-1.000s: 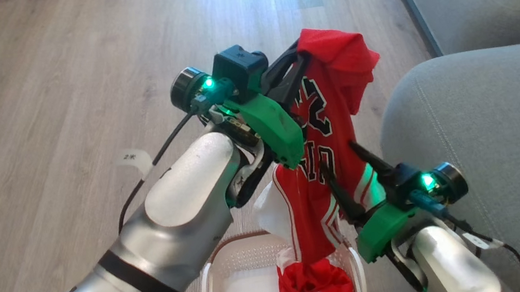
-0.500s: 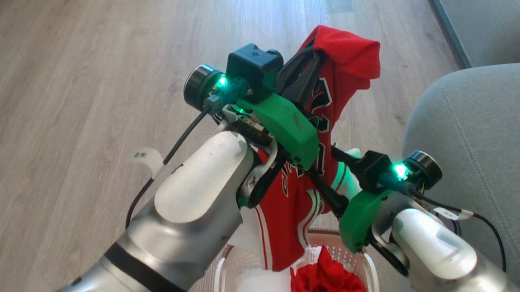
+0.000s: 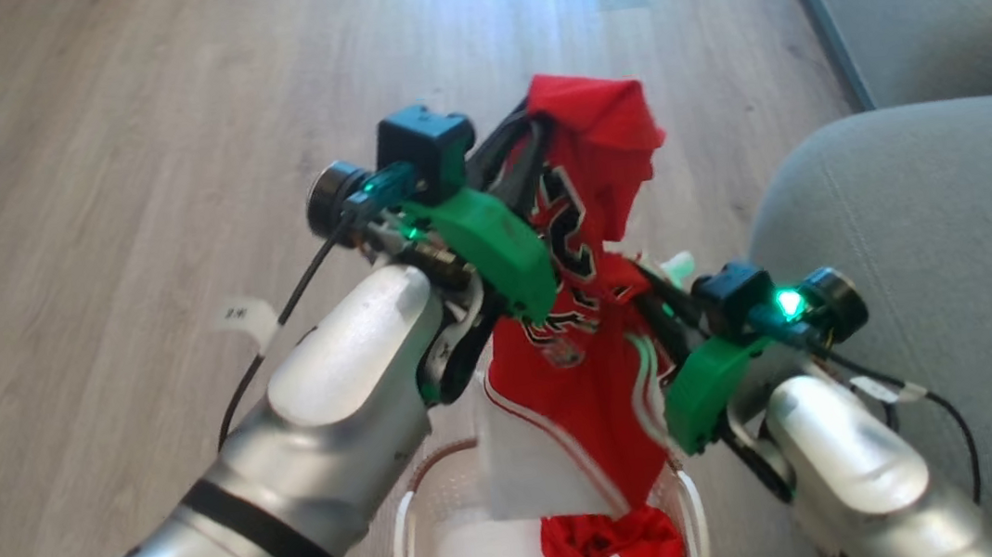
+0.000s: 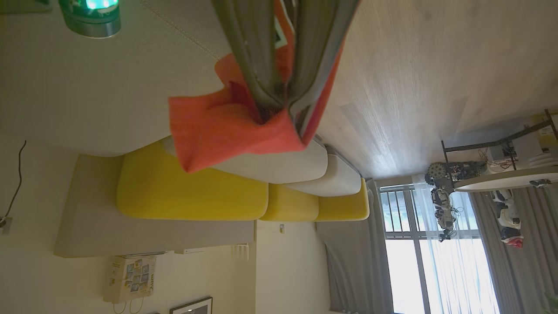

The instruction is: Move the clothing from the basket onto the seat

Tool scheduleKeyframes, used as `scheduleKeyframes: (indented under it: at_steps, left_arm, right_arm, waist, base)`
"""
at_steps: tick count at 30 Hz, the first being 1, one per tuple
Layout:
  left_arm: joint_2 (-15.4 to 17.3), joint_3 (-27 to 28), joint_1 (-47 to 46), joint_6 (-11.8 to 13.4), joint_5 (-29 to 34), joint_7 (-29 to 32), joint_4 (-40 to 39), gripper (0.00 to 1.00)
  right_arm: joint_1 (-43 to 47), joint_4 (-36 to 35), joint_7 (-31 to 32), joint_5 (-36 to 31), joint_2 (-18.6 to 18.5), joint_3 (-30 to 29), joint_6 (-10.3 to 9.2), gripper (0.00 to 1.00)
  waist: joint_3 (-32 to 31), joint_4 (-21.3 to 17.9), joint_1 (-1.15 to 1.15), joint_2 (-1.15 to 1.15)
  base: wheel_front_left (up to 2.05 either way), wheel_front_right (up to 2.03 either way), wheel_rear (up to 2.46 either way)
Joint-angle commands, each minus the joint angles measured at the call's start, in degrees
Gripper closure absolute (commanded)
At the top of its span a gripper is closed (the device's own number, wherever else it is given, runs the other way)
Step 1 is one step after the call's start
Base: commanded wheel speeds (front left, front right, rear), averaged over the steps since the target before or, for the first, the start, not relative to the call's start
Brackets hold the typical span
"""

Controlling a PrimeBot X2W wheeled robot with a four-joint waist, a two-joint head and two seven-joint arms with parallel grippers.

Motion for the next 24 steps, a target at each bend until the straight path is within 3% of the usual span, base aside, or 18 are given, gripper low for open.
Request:
scheduleKeyframes:
  at_steps: [1,9,12,24]
  left_arm:
    - [1.3,2.7,-1.6,0.4,-0.5,-0.9,-0.4,0.00]
    - [1.7,4.1,2.3,0.7,-0.4,-2.6,2.4,0.00]
    - [1.8,5.0,4.7,0.8,0.6,-2.9,2.2,0.00]
    - [2.2,8.4,12.1,0.7,7.5,-3.0,-3.1,0.00]
  right_arm:
    - [-3.9,-2.3,-0.4,-1.0,0.4,-0.8,-0.02,1.00]
    - [-4.8,-4.3,-0.4,-5.7,-0.6,-7.8,-0.02,1.00]
    - [-5.0,-6.0,-0.4,-7.2,-1.8,-10.1,-0.02,1.00]
    - [-5.0,-11.0,-0.4,-8.4,-4.5,-13.4,-0.02,1.00]
  waist:
    - [0.5,-1.5,0.00,0.00]
    - [1.9,-7.6,0.00,0.00]
    - [2.7,-11.7,0.00,0.00]
    - [5.4,-25.0,0.00,0.00]
  base:
    - [0.00,0.00,0.00]
    - [0.00,0.00,0.00]
    - [0.00,0.00,0.00]
    - [0.00,0.00,0.00]
